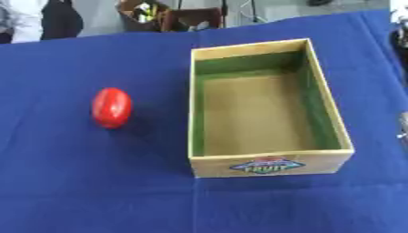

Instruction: Pick up objects on the table and place them in the box.

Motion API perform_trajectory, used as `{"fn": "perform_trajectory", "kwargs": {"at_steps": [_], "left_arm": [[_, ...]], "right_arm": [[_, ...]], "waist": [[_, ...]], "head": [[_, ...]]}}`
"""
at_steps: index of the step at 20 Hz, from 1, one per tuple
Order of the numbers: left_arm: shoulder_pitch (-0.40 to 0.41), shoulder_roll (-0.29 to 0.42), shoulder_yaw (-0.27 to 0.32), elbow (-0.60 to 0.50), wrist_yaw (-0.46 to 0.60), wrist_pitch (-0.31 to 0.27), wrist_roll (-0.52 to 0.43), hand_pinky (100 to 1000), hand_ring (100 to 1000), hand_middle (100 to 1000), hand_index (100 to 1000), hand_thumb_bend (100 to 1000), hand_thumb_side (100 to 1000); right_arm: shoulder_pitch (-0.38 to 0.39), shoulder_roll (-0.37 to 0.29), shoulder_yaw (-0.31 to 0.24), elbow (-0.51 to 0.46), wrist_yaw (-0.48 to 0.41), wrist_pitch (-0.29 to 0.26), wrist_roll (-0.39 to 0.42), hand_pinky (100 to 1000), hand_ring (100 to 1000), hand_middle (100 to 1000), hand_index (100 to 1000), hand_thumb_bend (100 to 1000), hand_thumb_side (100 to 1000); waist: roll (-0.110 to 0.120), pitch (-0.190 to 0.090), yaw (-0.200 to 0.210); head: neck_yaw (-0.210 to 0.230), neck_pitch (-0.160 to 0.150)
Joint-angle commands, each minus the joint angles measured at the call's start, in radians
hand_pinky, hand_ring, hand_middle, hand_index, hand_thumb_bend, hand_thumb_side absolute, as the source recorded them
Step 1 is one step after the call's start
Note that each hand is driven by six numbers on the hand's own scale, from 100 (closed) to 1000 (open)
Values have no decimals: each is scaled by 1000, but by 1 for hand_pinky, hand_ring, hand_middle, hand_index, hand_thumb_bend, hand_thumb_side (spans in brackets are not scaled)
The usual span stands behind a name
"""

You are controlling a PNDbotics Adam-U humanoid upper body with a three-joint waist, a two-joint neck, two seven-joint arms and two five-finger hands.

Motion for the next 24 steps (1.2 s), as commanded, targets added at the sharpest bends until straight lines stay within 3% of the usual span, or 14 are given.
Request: {"fn": "perform_trajectory", "kwargs": {"at_steps": [1,12,24], "left_arm": [[-57,55,-30,49,-22,-32,-48,508,645,761,970,892,883],[-241,6,-108,211,-50,-88,-173,525,658,766,969,955,842],[-351,-77,-143,346,-171,-65,-131,513,647,752,952,1000,802]], "right_arm": [[-10,-17,1,-20,-3,0,8,904,921,561,699,100,645],[-12,-13,10,-20,-10,3,24,906,923,559,699,100,641],[-16,-7,17,-20,-16,5,37,909,925,558,697,100,636]], "waist": [[2,-31,-5],[18,-36,-31],[31,-34,-50]], "head": [[9,-12],[20,-11],[27,-15]]}}
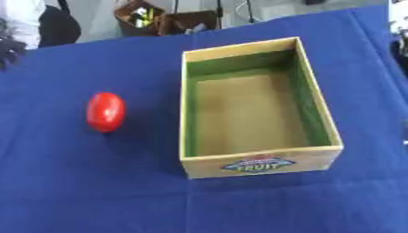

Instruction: Pick up objects on the table and place them in the box.

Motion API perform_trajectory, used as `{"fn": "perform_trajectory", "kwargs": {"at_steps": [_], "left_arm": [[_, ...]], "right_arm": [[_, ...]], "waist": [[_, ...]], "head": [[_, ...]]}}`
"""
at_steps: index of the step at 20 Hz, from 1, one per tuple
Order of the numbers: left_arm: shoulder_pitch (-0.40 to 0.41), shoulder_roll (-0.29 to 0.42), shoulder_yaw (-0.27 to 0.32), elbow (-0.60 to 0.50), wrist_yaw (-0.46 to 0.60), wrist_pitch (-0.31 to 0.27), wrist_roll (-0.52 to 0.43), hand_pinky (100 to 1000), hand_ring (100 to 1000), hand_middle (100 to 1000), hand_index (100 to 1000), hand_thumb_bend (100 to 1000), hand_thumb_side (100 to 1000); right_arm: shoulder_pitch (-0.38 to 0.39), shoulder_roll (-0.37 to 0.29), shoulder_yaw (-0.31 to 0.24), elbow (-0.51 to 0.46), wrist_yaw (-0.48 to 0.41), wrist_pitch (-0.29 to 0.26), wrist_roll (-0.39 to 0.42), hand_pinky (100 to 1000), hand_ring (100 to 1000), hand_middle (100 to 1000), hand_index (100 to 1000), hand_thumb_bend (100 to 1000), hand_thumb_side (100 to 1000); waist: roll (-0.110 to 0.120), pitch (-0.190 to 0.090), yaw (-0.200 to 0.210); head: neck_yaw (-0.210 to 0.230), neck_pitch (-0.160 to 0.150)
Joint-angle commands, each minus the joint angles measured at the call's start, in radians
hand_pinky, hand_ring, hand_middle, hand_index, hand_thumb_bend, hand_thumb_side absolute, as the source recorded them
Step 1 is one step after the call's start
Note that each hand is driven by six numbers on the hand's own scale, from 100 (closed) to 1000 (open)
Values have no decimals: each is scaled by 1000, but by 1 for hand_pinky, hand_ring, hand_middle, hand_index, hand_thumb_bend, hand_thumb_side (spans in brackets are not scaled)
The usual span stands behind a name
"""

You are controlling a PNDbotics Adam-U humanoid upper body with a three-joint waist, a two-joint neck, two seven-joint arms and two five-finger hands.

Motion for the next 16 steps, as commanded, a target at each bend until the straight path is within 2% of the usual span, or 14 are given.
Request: {"fn": "perform_trajectory", "kwargs": {"at_steps": [1,7,13,16], "left_arm": [[-33,8,-5,25,-37,-18,3,513,647,753,951,1000,794],[-101,-57,-10,75,-124,-10,2,529,663,766,959,1000,732],[-147,-122,-8,80,-257,4,-30,603,728,813,1000,1000,698],[-160,-145,-11,83,-308,9,-51,605,732,817,1000,1000,691]], "right_arm": [[-16,-8,0,-20,-6,-2,5,909,925,558,697,100,635],[-20,-2,3,-20,-9,-1,11,910,926,557,697,100,636],[-20,7,4,-20,-12,1,15,912,928,556,695,100,631],[-22,10,5,-20,-14,1,17,912,927,556,693,100,630]], "waist": [[-1,-28,-2],[1,-26,-18],[0,-27,-26],[0,-28,-28]], "head": [[6,-12],[19,-26],[36,-36],[45,-38]]}}
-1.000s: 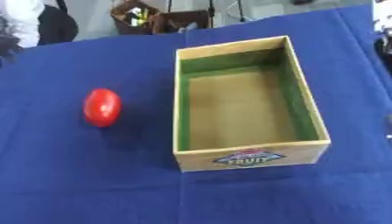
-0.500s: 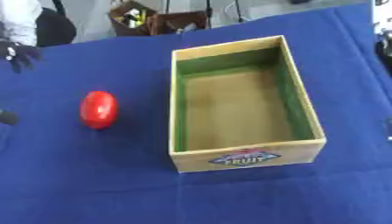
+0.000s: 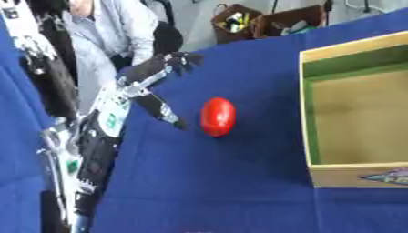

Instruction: Pick up objects on the table and place them in the box.

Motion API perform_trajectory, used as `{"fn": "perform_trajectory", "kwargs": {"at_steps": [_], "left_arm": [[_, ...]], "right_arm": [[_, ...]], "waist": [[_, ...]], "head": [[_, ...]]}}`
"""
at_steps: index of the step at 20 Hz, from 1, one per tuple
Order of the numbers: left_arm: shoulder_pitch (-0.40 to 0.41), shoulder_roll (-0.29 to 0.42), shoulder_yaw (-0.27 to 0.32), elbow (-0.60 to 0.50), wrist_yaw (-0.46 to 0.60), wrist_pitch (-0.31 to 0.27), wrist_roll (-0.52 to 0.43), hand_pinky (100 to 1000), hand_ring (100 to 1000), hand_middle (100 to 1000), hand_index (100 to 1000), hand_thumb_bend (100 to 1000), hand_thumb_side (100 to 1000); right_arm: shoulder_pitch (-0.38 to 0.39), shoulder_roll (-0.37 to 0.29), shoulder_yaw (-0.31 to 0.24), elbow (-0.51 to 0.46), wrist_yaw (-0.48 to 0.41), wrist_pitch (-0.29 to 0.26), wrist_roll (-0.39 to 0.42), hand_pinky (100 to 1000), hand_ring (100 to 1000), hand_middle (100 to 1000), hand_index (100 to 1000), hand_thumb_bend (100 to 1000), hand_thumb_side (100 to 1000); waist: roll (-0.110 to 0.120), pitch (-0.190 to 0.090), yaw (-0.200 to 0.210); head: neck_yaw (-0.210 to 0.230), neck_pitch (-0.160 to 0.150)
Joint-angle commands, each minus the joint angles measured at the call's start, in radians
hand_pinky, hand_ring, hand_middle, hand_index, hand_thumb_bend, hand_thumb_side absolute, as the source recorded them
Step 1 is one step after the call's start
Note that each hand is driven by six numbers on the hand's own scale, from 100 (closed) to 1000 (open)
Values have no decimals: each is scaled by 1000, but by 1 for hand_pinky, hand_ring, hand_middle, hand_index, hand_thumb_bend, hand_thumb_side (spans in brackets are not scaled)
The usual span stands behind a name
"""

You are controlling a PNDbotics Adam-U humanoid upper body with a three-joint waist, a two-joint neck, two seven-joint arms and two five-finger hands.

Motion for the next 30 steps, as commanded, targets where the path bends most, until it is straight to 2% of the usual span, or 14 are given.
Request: {"fn": "perform_trajectory", "kwargs": {"at_steps": [1,8,17,21,26,30], "left_arm": [[-23,5,2,-8,-41,-15,-31,600,727,813,1000,1000,685],[-42,-32,-10,-3,-42,-30,-23,579,706,791,984,1000,657],[-49,-51,-25,-11,-112,-25,-3,588,703,770,982,988,652],[-40,-54,-28,-2,-171,-4,3,565,679,721,965,966,640],[-26,-58,-36,-16,-290,39,37,585,680,695,950,921,646],[-14,-69,-48,-14,-336,60,13,591,670,677,938,913,633]], "right_arm": [[-16,-7,-1,-20,-5,-2,5,912,927,556,693,100,630],[-18,-3,0,-20,-7,-1,10,914,929,554,693,100,624],[-21,1,2,-20,-10,-1,14,915,930,553,692,100,624],[-22,3,1,-20,-11,-2,15,916,931,552,691,100,622],[-20,3,0,-20,-12,-2,15,917,931,552,690,100,622],[-17,2,-2,-20,-10,0,14,918,932,551,689,100,622]], "waist": [[-6,-29,-1],[-2,-23,-10],[0,-19,-18],[0,-18,-19],[-1,-18,-17],[-3,-17,-15]], "head": [[10,-15],[20,-19],[22,-18],[25,-19],[22,-15],[21,-12]]}}
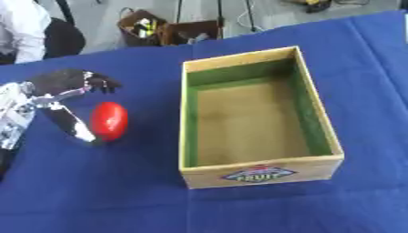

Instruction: Pick up objects on the table and place them in the box.

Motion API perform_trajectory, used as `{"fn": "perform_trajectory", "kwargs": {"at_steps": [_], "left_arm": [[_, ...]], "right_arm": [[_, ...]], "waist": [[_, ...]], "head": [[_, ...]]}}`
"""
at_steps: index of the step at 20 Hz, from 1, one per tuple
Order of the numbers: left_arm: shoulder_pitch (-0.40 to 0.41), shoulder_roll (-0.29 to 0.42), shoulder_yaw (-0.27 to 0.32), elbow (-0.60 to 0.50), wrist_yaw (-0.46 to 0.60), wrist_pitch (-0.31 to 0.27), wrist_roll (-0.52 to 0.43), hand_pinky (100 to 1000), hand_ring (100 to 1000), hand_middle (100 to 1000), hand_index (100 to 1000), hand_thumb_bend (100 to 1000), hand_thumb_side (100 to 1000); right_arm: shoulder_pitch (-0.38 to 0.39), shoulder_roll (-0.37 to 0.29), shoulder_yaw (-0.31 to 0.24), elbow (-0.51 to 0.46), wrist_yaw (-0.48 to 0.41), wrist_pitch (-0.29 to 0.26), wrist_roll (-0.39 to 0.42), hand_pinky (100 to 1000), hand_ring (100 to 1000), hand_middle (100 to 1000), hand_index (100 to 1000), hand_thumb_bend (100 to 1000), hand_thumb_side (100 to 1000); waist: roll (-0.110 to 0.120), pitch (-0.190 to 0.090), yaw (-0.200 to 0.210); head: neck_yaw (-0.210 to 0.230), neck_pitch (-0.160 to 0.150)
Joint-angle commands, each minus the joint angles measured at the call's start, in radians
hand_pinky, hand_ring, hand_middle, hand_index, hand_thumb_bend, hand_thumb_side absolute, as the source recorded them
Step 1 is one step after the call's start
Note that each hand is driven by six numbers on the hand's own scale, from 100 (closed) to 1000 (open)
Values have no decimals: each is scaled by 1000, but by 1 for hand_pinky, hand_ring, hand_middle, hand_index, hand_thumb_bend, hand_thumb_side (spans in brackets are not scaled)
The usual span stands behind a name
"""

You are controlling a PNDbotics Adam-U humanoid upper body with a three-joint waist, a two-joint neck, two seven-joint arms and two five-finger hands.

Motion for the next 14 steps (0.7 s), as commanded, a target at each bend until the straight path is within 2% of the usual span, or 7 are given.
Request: {"fn": "perform_trajectory", "kwargs": {"at_steps": [1,8,9,14], "left_arm": [[-7,9,-6,-14,-22,19,-19,590,668,669,930,908,634],[-2,-11,-6,-2,-11,107,-38,562,634,616,897,891,650],[-1,-12,-8,-2,-6,112,-39,534,607,581,864,899,651],[4,-11,-12,-10,28,126,-37,506,549,525,797,901,658]], "right_arm": [[-13,-7,-8,-20,-2,2,1,918,932,551,688,100,621],[-14,-5,-8,-20,-1,2,2,919,933,551,687,100,621],[-13,-6,-9,-20,-1,2,2,920,934,550,686,100,619],[-10,-6,-8,-20,0,5,3,921,935,549,686,100,615]], "waist": [[-7,-18,3],[-10,-15,1],[-10,-15,1],[-9,-15,4]], "head": [[1,-4],[1,-6],[1,-6],[-1,-5]]}}
